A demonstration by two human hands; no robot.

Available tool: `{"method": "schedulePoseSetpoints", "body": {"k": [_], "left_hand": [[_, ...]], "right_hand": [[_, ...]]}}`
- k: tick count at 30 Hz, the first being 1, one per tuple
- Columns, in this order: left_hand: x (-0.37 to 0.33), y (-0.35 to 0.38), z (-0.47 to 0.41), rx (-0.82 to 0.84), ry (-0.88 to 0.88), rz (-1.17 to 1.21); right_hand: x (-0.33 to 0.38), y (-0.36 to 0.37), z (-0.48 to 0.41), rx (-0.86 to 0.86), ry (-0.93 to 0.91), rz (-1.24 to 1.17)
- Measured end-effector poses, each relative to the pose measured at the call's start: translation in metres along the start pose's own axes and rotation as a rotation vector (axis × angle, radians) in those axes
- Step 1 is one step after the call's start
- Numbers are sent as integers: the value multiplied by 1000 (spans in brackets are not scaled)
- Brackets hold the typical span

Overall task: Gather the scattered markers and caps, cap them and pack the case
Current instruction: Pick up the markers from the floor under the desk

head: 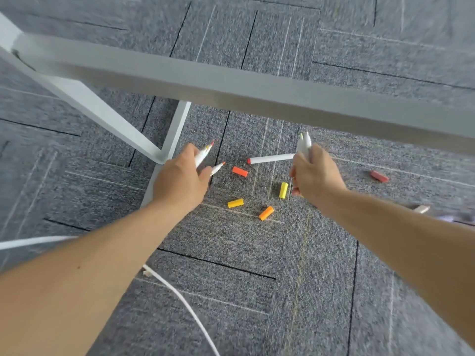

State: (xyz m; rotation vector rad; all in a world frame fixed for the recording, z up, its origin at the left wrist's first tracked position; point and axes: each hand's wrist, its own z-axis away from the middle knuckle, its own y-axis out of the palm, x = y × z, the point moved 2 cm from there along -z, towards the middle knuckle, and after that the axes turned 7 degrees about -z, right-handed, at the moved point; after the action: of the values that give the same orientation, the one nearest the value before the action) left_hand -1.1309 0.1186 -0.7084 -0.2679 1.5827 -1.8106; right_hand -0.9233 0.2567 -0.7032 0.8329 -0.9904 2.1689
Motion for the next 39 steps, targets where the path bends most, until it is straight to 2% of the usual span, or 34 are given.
{"method": "schedulePoseSetpoints", "body": {"k": [3, 8, 12, 16, 20, 23, 26, 28, 31, 33, 39], "left_hand": [[1, 6, 0, 131, 19, -193], [-2, 17, 3, 130, 66, -104], [-1, 16, 2, 51, -38, 120], [-15, 13, 11, 35, -29, 226], [-31, 18, 22, 99, 19, 345], [-43, 25, 26, 133, 13, 473], [-60, 31, 31, 167, -61, 707], [-81, 35, 37, 176, -88, 766], [-121, 43, 49, 184, -75, 748], [-149, 49, 56, 205, -16, 676], [-236, 48, 73, 358, 282, 356]], "right_hand": [[4, 15, -7, -2, 49, 28], [9, 17, -18, -41, 141, 135], [5, 15, -31, -65, 239, 157], [4, 18, -39, -66, 274, 114], [3, 23, -43, -80, 238, 96], [0, 14, -35, -103, 124, 113], [-6, -13, -9, -196, 66, -125], [-18, -44, 16, -254, 59, -204], [-49, -90, 56, -242, 83, -437], [-78, -117, 81, -276, 96, -500], [-152, -187, 142, -432, 70, -147]]}}
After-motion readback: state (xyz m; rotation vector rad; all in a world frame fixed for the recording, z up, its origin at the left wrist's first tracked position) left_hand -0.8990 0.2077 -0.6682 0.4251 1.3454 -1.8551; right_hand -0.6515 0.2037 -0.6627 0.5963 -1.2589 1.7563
